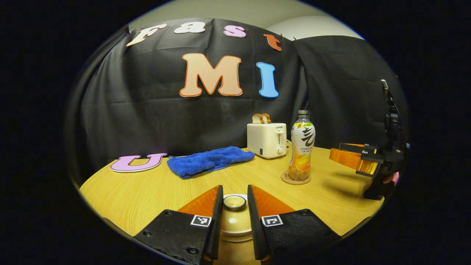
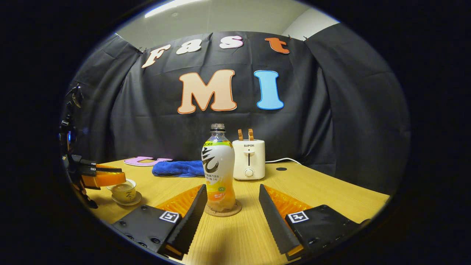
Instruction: Open the teacup lid with one hand, grasp the water bottle and pour water into the teacup with the other hand; after pouring, place the water bottle on the coaster and then close the teacup lid.
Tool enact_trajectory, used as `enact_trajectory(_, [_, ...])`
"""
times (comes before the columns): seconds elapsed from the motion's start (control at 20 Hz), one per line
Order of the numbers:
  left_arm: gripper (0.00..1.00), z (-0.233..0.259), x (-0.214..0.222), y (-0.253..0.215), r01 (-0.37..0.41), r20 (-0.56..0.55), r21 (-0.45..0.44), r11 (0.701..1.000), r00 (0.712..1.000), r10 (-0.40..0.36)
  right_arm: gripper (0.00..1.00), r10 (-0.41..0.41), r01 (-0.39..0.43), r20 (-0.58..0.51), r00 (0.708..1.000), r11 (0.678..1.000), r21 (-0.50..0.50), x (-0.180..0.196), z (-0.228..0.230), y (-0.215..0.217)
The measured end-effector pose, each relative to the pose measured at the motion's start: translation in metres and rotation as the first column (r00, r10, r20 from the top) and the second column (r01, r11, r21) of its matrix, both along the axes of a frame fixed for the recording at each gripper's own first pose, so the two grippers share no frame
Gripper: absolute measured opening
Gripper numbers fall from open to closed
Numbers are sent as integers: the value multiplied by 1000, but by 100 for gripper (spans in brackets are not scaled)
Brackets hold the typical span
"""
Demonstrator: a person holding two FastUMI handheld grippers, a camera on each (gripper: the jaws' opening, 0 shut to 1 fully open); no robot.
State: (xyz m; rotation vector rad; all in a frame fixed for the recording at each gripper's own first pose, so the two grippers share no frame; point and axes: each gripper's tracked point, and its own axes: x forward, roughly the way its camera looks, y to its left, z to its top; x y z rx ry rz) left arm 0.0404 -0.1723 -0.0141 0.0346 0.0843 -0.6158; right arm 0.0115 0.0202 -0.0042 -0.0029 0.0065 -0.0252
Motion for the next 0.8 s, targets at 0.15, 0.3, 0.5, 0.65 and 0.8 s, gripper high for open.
enact_trajectory(0.15, [76,4,1,5,-13,9,-14,1000,1000,13,90,0,0,0,1000,1000,0,-1,1,0])
enact_trajectory(0.3, [96,10,-1,11,-32,34,-44,999,999,34,90,0,0,0,1000,1000,0,0,0,0])
enact_trajectory(0.5, [96,18,-6,22,-66,66,-70,995,995,70,90,1,-1,0,1000,1000,0,0,0,0])
enact_trajectory(0.65, [96,16,-13,36,-105,74,-70,992,991,110,90,0,0,0,1000,1000,0,1,0,0])
enact_trajectory(0.8, [96,17,-20,60,-186,77,-71,980,979,191,90,1,-1,0,1000,1000,0,0,0,0])
